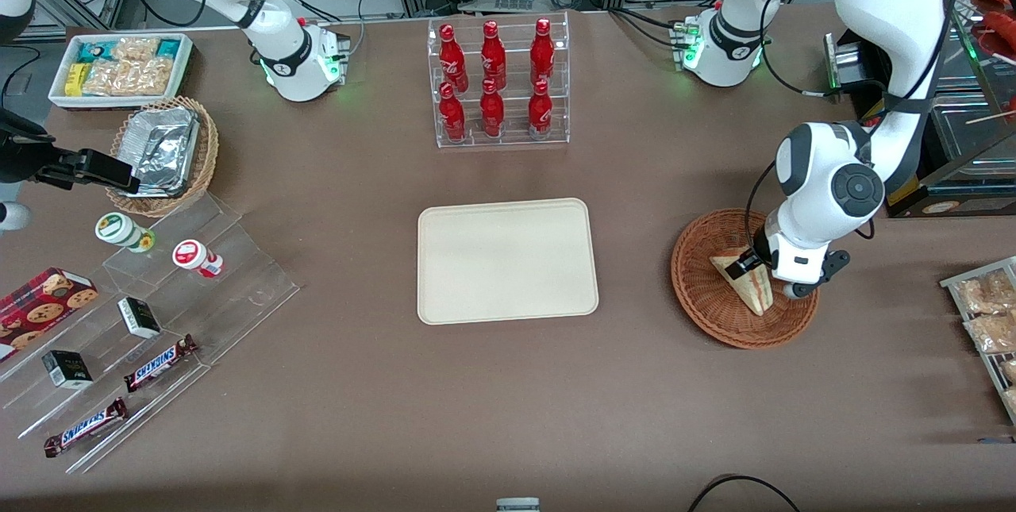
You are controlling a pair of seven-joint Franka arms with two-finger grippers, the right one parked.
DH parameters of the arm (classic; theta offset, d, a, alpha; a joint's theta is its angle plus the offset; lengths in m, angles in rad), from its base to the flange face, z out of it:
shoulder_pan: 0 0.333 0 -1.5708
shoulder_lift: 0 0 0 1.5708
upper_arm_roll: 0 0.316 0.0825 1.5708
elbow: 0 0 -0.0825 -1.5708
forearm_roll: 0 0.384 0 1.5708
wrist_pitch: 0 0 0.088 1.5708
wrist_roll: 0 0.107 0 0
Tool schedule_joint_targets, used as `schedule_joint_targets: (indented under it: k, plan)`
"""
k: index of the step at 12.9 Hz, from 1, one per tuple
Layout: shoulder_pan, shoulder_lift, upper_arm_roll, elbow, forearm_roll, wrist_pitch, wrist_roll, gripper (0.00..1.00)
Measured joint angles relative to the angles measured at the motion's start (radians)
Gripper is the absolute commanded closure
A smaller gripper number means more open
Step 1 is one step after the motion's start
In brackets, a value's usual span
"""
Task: Place sandwich from basket to tray
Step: 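Carry the held sandwich from the basket over the cream tray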
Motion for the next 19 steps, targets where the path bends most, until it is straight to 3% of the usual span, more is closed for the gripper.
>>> schedule_joint_targets:
  k: [3, 5, 8, 10, 19]
  plan:
    - [0.000, -0.001, -0.002, 0.022, 0.001, -0.023, 0.001, 1.00]
    - [-0.012, -0.004, -0.011, 0.097, 0.001, -0.151, 0.003, 1.00]
    - [-0.095, -0.003, -0.021, 0.286, 0.003, -0.404, 0.018, 1.00]
    - [-0.174, 0.009, -0.023, 0.373, 0.003, -0.485, 0.025, 1.00]
    - [-0.506, 0.273, -0.029, 0.641, 0.001, -0.489, -0.075, 1.00]
